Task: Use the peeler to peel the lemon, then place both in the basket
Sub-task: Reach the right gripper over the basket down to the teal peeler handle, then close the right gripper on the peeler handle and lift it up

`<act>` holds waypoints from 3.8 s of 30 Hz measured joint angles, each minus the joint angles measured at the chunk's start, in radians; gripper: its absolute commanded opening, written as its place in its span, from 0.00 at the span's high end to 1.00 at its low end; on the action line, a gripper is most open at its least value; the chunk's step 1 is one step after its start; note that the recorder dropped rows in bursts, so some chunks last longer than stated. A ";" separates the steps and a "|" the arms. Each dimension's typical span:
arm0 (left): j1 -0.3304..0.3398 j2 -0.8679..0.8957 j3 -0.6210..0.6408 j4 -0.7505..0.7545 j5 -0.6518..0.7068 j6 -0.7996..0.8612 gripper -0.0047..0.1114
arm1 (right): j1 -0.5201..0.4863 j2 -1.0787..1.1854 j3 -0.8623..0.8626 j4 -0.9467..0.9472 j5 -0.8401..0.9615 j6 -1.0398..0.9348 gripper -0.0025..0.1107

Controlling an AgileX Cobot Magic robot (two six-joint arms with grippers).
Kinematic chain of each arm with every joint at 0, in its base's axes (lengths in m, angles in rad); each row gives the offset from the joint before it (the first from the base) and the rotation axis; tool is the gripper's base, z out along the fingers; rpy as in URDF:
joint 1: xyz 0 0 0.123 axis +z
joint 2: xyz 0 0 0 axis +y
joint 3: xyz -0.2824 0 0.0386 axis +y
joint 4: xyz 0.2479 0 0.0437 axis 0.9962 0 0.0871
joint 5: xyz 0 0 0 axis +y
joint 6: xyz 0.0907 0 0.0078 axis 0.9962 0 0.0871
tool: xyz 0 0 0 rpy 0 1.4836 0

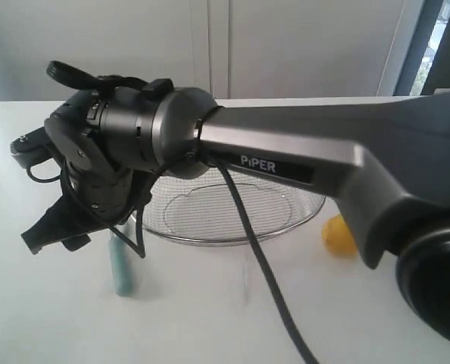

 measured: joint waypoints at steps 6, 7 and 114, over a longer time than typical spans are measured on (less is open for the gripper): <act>0.000 0.000 0.000 0.000 0.000 0.000 0.96 | 0.000 0.043 0.000 0.000 -0.009 0.063 0.43; 0.000 0.000 0.000 0.000 0.000 0.000 0.96 | 0.000 0.047 0.000 0.000 -0.009 0.072 0.43; 0.000 0.000 0.000 0.000 0.000 0.000 0.96 | -0.272 -1.167 0.791 -0.267 0.273 0.177 0.98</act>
